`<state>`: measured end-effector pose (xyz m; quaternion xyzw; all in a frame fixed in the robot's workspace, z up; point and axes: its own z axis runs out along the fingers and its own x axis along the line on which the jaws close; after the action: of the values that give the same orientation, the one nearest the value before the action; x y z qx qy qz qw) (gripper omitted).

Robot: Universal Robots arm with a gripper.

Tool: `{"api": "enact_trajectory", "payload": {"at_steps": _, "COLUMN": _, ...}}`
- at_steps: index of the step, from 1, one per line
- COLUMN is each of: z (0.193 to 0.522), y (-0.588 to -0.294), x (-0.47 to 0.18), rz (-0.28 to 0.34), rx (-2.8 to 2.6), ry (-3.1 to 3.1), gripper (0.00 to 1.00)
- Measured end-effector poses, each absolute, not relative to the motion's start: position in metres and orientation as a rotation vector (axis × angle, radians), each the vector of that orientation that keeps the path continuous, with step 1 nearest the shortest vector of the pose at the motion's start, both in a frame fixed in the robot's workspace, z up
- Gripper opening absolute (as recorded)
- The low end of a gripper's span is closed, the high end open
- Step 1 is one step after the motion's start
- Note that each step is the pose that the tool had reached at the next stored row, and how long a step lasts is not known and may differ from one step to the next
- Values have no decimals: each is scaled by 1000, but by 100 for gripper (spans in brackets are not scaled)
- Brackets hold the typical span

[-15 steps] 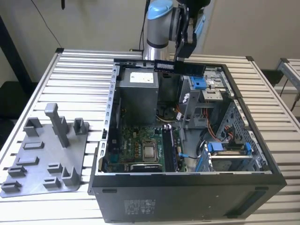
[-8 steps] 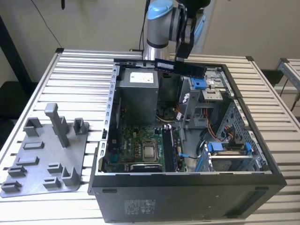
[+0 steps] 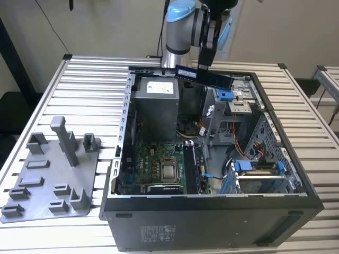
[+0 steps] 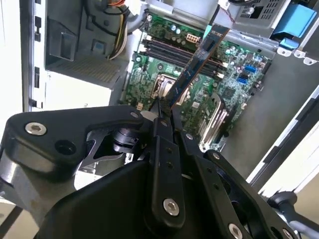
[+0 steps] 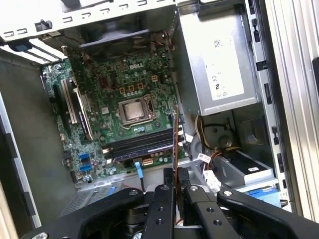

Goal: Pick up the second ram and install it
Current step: 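Insert the second ram into the second slot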

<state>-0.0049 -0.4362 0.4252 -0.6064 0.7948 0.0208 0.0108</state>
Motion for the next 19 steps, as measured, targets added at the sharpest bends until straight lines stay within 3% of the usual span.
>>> {"api": "enact_trajectory", "payload": {"at_steps": 19, "z": 422, "y": -436, "x": -6, "rz": 62, "rx": -1662, "ry": 2636, "gripper": 14}}
